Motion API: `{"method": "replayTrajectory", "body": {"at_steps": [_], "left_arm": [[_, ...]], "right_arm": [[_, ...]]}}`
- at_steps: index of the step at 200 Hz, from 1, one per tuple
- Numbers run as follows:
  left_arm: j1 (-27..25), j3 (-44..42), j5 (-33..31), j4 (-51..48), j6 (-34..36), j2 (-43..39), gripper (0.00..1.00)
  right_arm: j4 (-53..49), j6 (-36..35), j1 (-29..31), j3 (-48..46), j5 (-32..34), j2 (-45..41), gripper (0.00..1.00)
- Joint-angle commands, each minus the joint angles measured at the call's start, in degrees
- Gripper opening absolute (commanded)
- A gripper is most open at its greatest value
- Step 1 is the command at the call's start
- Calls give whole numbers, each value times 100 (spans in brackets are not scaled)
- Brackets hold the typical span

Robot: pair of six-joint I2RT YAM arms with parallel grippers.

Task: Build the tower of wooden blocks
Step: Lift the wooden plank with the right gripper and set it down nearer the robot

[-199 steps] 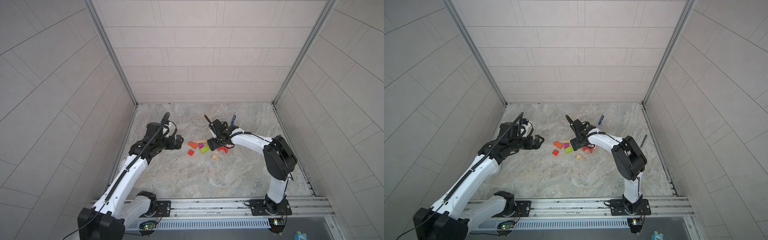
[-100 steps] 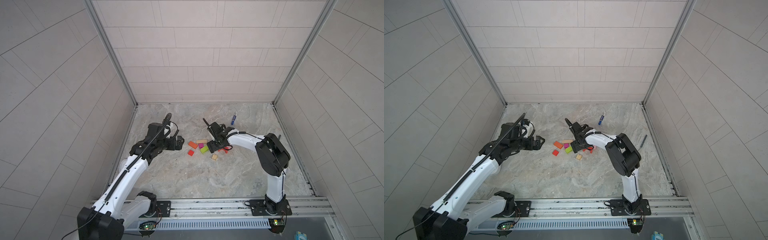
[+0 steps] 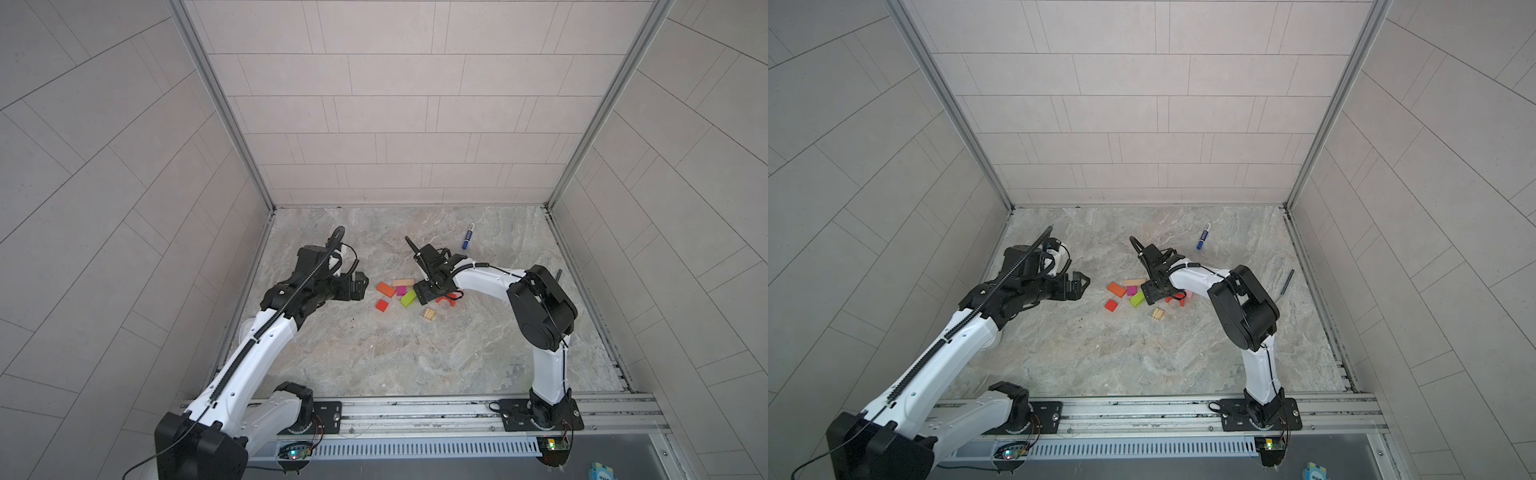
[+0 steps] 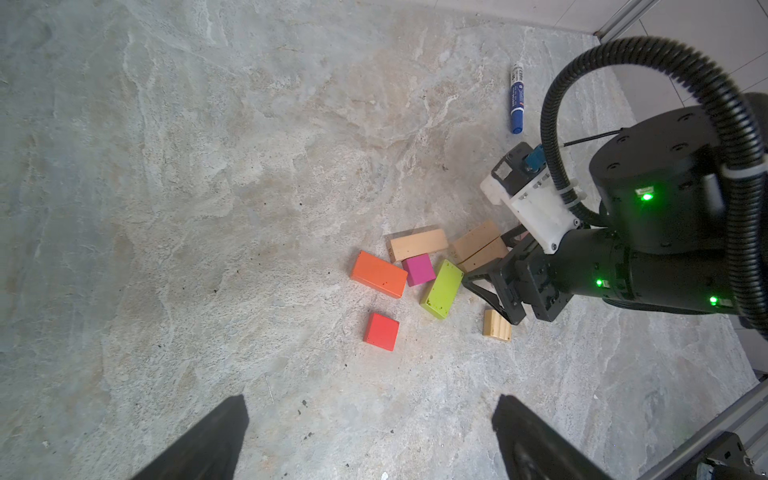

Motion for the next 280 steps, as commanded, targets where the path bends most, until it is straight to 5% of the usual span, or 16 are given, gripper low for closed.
{"method": "replayTrajectory", "body": {"at_steps": [1,64,153,280], "left_arm": [[-47,-62,-69,-75,75,17,99],[-68,-52,-108,-101,97,46,99],[-82,28,-59,-206,28,273,99],[-32,66,-6,-227,-570,626,99]], "right_arm": [[-37,133,-34,75,254,138,84],[-52,169,-39,91,221,40,72],[-185,-496,91,-132,-144,-1097,72],[-242,-1264,1721,-1325,-445,-2278,72]]}}
